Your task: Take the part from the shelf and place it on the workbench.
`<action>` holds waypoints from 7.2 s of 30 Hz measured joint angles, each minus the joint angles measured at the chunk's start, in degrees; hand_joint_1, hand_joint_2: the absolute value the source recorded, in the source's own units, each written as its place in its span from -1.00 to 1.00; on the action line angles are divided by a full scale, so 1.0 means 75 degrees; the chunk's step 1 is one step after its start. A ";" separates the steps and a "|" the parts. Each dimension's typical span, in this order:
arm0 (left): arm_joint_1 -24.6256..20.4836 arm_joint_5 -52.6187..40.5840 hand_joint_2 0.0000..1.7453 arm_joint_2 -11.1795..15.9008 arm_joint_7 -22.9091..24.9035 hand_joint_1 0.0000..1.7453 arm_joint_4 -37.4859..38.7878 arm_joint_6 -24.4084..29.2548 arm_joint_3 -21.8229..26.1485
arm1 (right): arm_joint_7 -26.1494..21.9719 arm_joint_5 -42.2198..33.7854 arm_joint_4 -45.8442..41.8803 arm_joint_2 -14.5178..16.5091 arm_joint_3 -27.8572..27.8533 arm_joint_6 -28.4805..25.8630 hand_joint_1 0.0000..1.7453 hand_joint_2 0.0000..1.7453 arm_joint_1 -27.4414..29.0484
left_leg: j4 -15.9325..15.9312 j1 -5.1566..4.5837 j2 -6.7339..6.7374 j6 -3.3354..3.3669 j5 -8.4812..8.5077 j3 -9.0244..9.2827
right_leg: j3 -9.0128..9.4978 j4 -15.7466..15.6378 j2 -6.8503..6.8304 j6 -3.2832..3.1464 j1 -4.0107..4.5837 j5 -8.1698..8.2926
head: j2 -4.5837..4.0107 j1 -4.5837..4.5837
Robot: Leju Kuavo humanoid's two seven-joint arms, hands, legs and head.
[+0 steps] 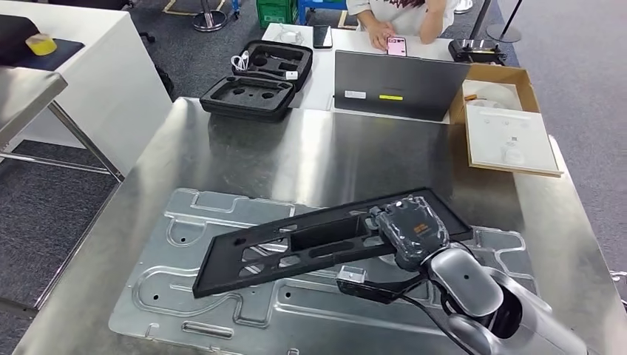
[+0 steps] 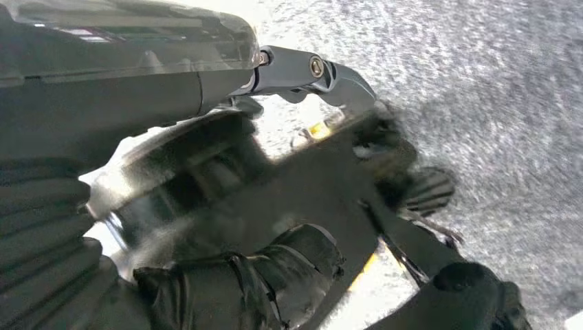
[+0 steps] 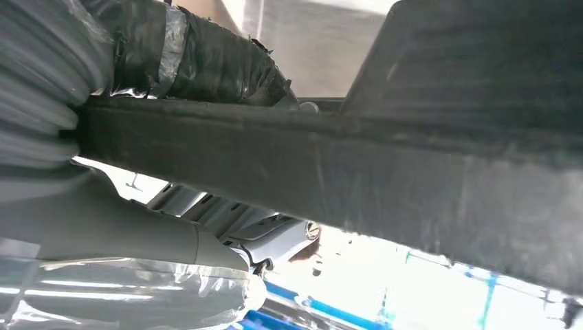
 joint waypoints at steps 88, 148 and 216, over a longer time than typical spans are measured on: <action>-0.0174 0.0219 -1.00 0.0008 0.0077 -1.00 -0.0009 0.0000 -0.0252 | 0.1799 -0.1177 -0.1509 0.0429 -0.1078 -0.2718 -1.00 -1.00 0.1660 | 0.1597 -0.0061 0.0069 0.0029 -0.0728 -0.0676 | 0.0327 0.0126 0.0195 -0.0164 0.0049 -0.0435 | 0.0000 -0.0017; -0.0176 0.0712 -1.00 0.0014 0.0353 -1.00 -0.0003 0.0449 -0.0156 | -0.0189 -0.5377 -0.4205 0.2382 -0.0155 -0.6073 -1.00 -1.00 0.1949 | 0.0893 -0.0112 0.0136 0.0003 -0.0153 -0.0954 | 0.0899 -0.0006 0.0170 -0.0241 0.0076 -0.0869 | 0.0000 0.0035; -0.0200 0.0665 -1.00 -0.0171 0.1236 -1.00 0.0000 0.0420 -0.0107 | -0.1373 -1.2836 0.8356 0.3713 -0.2822 -0.3889 -1.00 -1.00 0.3654 | 0.0495 -0.0132 0.0092 0.0185 0.0076 0.0143 | 0.0431 -0.0100 0.0158 -0.0091 0.0073 -0.0491 | 0.0000 -0.0023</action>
